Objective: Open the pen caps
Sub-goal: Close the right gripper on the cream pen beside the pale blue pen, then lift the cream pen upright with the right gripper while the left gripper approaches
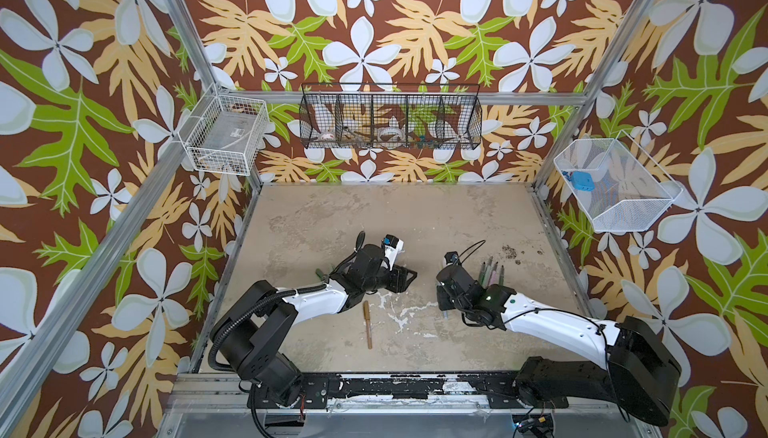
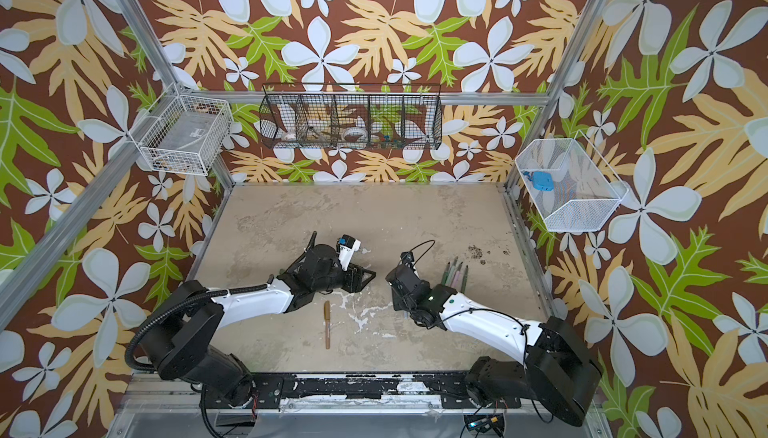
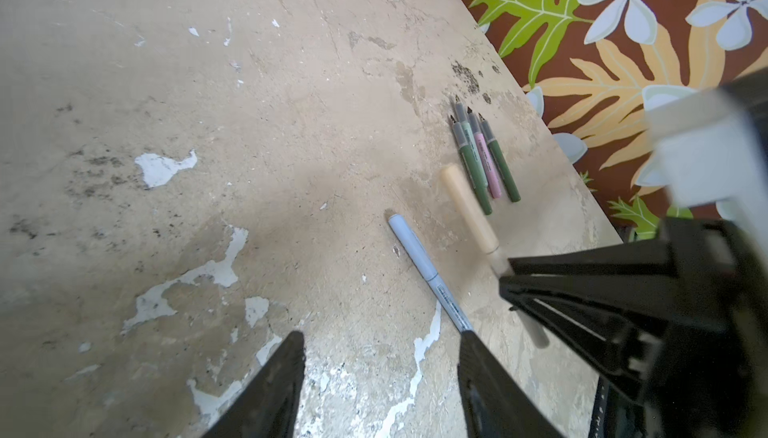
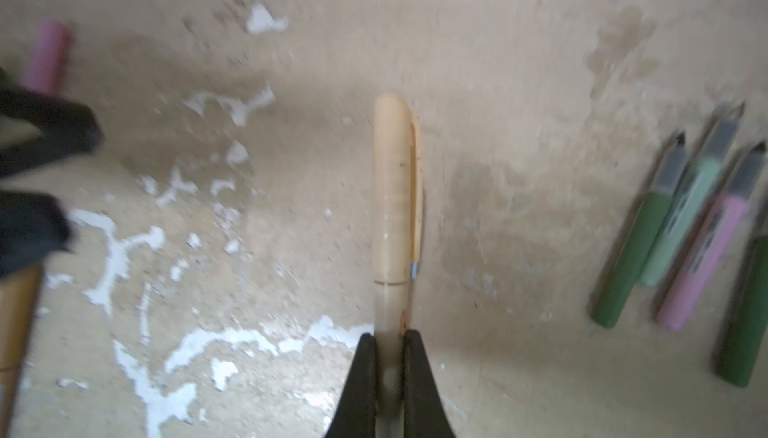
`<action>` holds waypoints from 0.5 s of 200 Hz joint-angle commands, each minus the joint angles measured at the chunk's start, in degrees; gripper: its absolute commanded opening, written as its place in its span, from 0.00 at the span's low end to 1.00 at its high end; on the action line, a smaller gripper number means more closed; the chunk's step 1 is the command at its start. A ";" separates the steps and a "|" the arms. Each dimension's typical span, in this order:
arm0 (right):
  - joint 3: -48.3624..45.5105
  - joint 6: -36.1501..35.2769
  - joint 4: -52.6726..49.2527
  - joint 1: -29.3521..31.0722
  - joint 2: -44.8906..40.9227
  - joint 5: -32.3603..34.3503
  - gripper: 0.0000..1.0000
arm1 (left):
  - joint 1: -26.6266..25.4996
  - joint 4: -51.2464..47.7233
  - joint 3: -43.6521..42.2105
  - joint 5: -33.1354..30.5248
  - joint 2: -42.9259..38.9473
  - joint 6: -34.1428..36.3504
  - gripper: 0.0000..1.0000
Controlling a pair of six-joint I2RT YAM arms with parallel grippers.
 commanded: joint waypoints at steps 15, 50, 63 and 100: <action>5.95 -9.32 6.30 -3.25 0.95 -2.30 0.08 | 0.63 8.21 -5.43 -6.29 -5.66 -4.13 0.62; 3.61 -15.20 19.50 -6.69 -0.43 -10.59 0.07 | 2.61 17.93 -13.63 -9.60 -14.08 -5.73 0.63; -0.17 -16.94 25.93 -6.74 -1.75 -12.98 0.07 | 3.09 22.02 -16.61 -10.34 -17.41 -5.51 0.64; -6.60 -18.58 35.44 -6.80 -3.02 -18.43 0.08 | 3.36 30.55 -21.70 -8.67 -22.30 -4.71 0.65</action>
